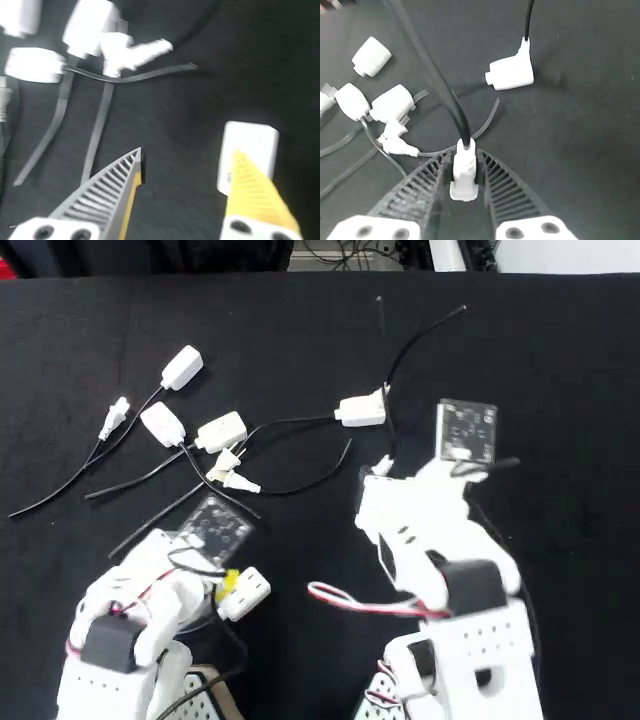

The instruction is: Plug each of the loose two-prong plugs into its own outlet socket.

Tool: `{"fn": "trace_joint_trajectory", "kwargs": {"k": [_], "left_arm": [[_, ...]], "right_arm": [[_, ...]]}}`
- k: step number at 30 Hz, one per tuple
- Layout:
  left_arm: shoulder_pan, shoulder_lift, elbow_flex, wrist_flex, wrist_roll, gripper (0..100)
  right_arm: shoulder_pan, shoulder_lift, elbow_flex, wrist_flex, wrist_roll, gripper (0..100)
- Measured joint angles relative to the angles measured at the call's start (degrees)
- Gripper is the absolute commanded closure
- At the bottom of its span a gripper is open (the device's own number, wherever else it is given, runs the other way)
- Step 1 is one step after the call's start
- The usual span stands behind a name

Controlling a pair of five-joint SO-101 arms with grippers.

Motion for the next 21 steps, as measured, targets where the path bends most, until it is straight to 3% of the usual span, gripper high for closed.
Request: {"fn": "trace_joint_trajectory", "kwargs": {"k": [9,18,21], "left_arm": [[12.0,28.9,-11.7,1.1,2.5,72],[11.7,48.4,-9.2,-16.0,4.2,73],[10.8,52.9,-9.2,-19.2,5.9,80]], "right_arm": [[5.3,7.5,0.0,-4.1,-1.2,98.6],[5.6,7.5,0.0,-4.1,-1.2,98.6],[5.6,7.5,0.0,-4.1,-1.2,98.6]]}}
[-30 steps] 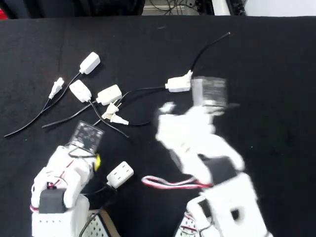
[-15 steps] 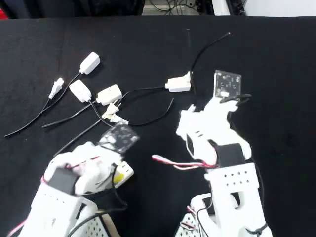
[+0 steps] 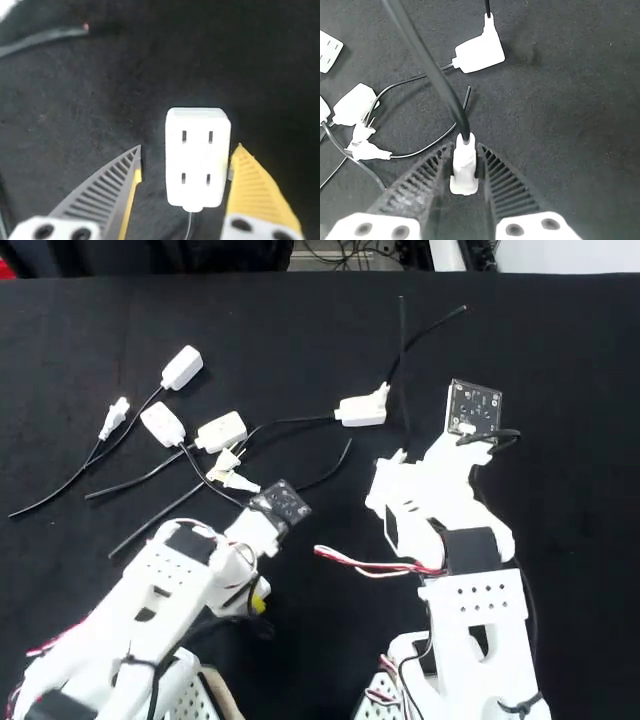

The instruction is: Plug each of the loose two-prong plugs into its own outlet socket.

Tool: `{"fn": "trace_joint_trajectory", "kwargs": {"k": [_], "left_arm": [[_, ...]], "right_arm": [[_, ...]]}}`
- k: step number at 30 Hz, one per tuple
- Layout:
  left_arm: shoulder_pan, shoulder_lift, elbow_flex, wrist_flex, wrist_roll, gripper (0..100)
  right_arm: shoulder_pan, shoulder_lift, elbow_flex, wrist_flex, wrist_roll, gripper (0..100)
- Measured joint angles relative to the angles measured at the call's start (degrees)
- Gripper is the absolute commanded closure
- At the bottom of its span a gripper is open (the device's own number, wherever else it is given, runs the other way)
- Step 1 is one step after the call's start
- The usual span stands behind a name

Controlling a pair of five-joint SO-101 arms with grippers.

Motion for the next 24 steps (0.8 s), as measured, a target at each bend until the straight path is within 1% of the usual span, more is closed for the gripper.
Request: {"fn": "trace_joint_trajectory", "kwargs": {"k": [5,8,14,18,20,24], "left_arm": [[0.0,2.1,0.0,-1.8,0.7,91],[0.0,2.1,0.0,-1.8,0.9,95],[-0.3,2.5,-3.3,-1.8,0.4,95],[-0.5,2.7,-5.6,-4.2,-4.6,94],[-1.8,2.9,-5.6,-6.7,-5.8,91],[-4.7,2.9,-5.3,-11.2,-6.3,80]], "right_arm": [[0.0,0.0,0.0,0.0,0.0,98.6],[0.0,0.0,1.2,-0.1,0.0,98.6],[0.0,0.0,1.4,-0.2,0.0,98.6],[0.0,0.0,1.4,-0.2,0.0,98.6],[0.0,0.0,1.4,-0.2,0.0,98.6],[0.0,0.0,1.4,-0.2,0.0,98.6]]}}
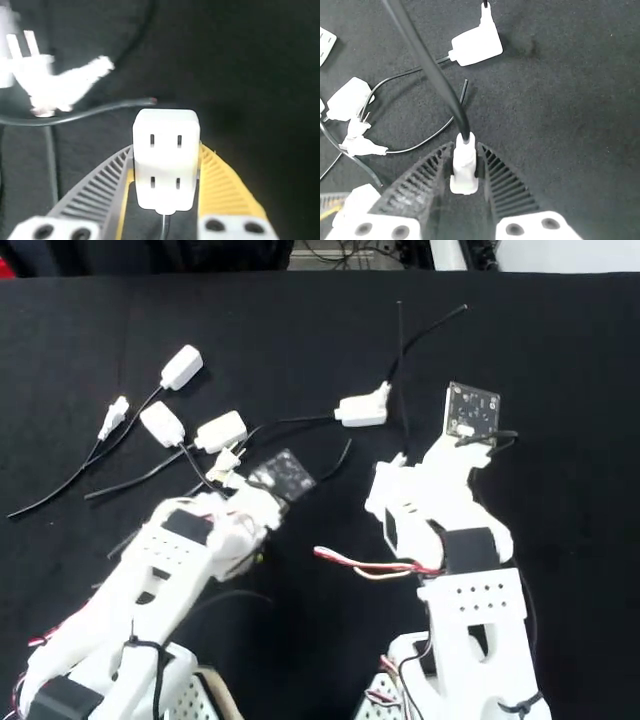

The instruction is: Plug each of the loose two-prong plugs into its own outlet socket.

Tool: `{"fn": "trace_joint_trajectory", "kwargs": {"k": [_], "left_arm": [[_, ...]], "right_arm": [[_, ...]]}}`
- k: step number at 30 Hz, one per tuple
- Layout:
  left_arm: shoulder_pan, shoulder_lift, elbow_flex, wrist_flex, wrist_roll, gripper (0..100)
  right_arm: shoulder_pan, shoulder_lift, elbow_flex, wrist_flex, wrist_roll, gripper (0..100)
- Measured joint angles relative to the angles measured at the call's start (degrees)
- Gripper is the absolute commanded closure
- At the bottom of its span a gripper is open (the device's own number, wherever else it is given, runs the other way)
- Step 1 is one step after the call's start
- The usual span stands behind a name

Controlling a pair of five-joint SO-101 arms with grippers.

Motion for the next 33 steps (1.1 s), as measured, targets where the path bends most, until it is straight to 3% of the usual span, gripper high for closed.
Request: {"fn": "trace_joint_trajectory", "kwargs": {"k": [6,13,19,26,29,33], "left_arm": [[-3.8,0.0,3.6,-5.6,-0.2,67],[-4.1,0.0,3.9,-6.0,-0.3,66],[-4.4,-4.2,1.4,2.2,5.5,66],[-6.8,-25.1,4.0,5.5,18.9,65],[-6.9,-37.3,10.4,5.7,21.2,65],[-6.9,-55.4,18.2,8.5,21.8,65]], "right_arm": [[-0.2,0.0,0.0,0.0,0.0,98.6],[-0.8,0.0,0.0,0.0,0.0,98.6],[-2.5,0.0,-0.4,-1.1,-1.4,98.6],[-18.4,-3.7,-1.0,-9.4,-8.6,98.6],[-25.7,-4.0,3.4,-17.1,-9.7,98.6],[-29.1,-4.0,12.7,-30.8,-9.8,98.6]]}}
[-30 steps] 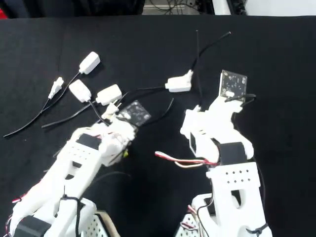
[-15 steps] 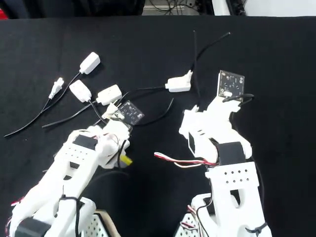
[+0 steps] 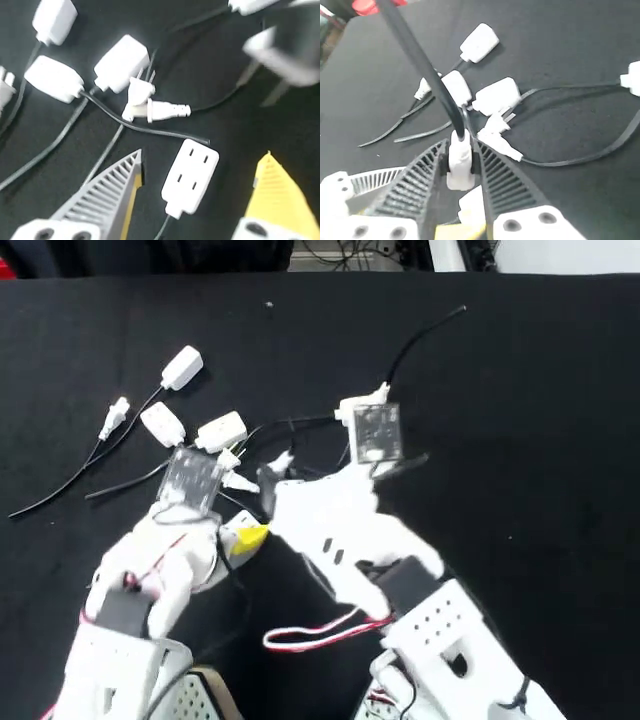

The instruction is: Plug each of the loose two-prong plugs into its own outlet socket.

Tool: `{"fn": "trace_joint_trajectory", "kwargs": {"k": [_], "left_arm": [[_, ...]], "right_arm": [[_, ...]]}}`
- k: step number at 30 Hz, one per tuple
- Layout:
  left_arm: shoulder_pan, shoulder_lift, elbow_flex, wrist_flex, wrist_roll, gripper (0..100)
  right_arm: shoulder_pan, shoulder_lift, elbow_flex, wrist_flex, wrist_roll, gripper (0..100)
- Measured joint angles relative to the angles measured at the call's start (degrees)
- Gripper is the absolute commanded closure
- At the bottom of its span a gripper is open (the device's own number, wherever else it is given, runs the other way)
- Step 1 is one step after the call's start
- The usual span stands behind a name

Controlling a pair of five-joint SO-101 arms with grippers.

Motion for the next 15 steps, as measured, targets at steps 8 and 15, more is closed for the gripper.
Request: {"fn": "trace_joint_trajectory", "kwargs": {"k": [8,15], "left_arm": [[-0.7,-12.3,5.1,1.8,0.5,65],[-4.0,-14.6,5.3,1.7,3.2,65]], "right_arm": [[-2.8,0.0,3.5,-5.1,0.0,98.6],[-4.4,-0.5,1.4,4.7,1.0,98.6]]}}
